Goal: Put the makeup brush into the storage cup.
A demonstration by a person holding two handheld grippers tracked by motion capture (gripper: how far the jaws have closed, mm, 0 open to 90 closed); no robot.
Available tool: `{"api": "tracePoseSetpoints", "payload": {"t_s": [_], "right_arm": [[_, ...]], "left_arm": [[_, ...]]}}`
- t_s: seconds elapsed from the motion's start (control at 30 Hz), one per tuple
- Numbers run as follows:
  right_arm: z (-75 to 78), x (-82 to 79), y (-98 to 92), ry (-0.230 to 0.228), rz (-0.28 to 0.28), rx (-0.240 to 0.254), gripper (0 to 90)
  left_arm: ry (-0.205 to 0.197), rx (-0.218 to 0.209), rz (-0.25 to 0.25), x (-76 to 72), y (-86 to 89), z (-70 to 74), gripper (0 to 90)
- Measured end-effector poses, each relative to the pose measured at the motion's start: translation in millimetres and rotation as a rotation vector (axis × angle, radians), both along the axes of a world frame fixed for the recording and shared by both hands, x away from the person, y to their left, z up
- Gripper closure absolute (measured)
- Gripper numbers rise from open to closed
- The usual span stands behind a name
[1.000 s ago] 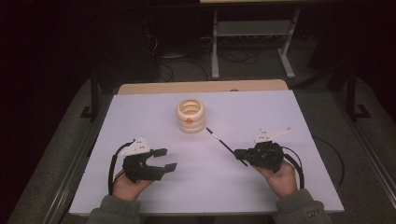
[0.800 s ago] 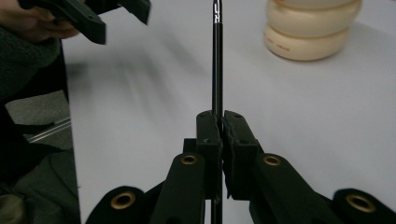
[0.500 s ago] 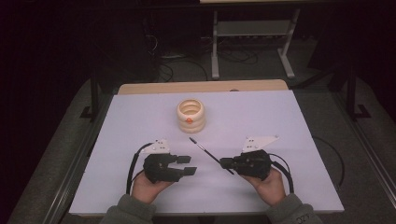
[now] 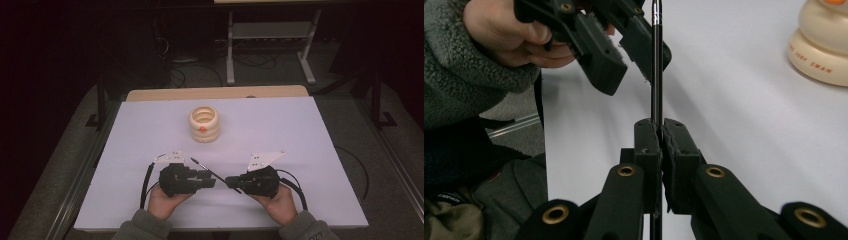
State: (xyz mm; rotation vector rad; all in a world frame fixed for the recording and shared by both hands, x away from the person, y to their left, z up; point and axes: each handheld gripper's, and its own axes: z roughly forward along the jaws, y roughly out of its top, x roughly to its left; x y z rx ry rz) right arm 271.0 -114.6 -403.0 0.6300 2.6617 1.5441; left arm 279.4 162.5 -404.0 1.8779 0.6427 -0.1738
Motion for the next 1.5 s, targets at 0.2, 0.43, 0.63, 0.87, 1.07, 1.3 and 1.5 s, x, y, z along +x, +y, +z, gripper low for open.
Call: {"api": "tracePoseSetpoints", "payload": {"t_s": [0.2,0.43,0.63,0.87,1.07,1.3,1.5], "right_arm": [[-2.3,-1.9,5.6,-0.012,0.026,-0.011,84.9],[-2.9,-3.3,8.6,-0.018,0.034,-0.030,84.9],[-3.5,-5.2,12.4,-0.031,0.044,-0.050,84.9],[-5.3,-7.2,17.3,-0.045,0.063,-0.072,84.8],[-6.6,-6.7,18.0,-0.042,0.069,-0.064,83.4],[-8.1,-2.1,13.1,-0.018,0.054,-0.042,69.5],[-7.7,0.4,8.8,-0.008,0.030,-0.037,55.8]], "left_arm": [[0.004,-0.011,-0.001,0.4,1.6,-0.4,66.1],[0.015,-0.035,-0.014,1.5,4.1,-0.8,71.2],[0.022,-0.051,-0.026,1.8,5.4,-1.0,78.6],[0.038,-0.076,-0.051,1.5,4.5,-1.6,85.0],[0.024,-0.062,-0.051,0.3,4.3,0.6,85.7],[-0.005,-0.038,-0.039,-1.5,4.8,4.8,85.8],[-0.023,-0.015,-0.028,-1.2,7.1,7.7,85.7]]}}
